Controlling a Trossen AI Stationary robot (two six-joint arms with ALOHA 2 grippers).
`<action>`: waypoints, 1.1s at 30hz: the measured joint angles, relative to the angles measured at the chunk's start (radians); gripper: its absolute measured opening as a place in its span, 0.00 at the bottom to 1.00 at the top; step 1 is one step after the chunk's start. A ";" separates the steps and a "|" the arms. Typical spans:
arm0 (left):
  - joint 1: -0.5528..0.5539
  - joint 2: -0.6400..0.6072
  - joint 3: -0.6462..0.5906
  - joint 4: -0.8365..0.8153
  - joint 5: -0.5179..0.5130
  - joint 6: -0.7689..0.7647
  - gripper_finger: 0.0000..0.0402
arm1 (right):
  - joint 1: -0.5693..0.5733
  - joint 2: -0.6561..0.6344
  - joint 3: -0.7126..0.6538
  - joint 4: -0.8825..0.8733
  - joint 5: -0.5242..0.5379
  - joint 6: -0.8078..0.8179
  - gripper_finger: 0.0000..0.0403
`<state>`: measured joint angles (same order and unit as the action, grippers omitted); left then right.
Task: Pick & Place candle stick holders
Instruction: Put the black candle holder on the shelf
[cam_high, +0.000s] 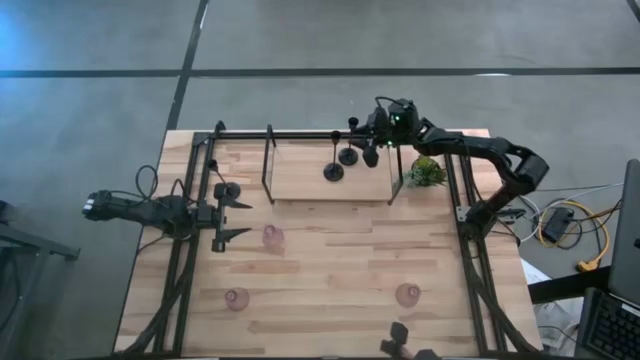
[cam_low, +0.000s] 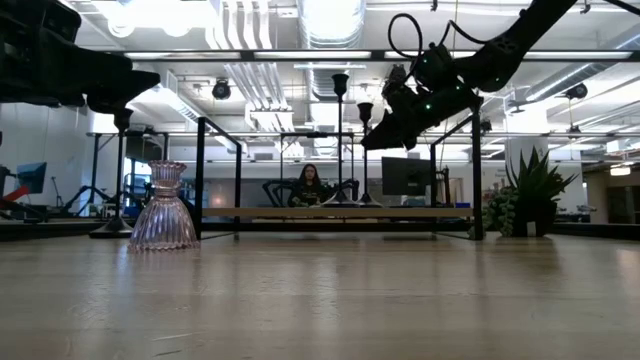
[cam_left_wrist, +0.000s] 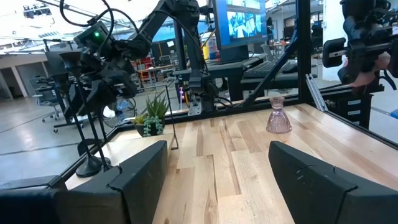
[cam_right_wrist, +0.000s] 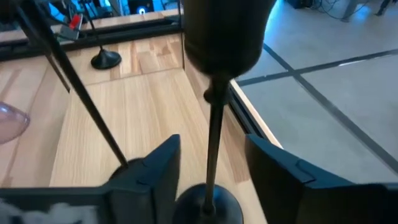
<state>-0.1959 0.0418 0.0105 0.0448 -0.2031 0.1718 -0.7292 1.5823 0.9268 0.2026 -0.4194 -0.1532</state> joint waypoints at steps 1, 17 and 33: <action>0.000 0.000 0.000 0.000 0.000 0.000 0.71 | 0.000 -0.005 0.000 -0.012 0.000 -0.004 0.48; 0.000 0.000 0.000 0.000 0.000 0.000 0.71 | -0.004 -0.186 0.001 -0.355 0.002 -0.030 0.60; 0.000 0.000 0.000 0.000 0.000 0.000 0.71 | 0.106 -0.448 0.000 -0.627 -0.151 0.045 0.52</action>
<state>-0.1955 0.0418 0.0109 0.0448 -0.2029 0.1716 -0.6233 1.1341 0.9272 -0.4249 -0.5707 -0.1077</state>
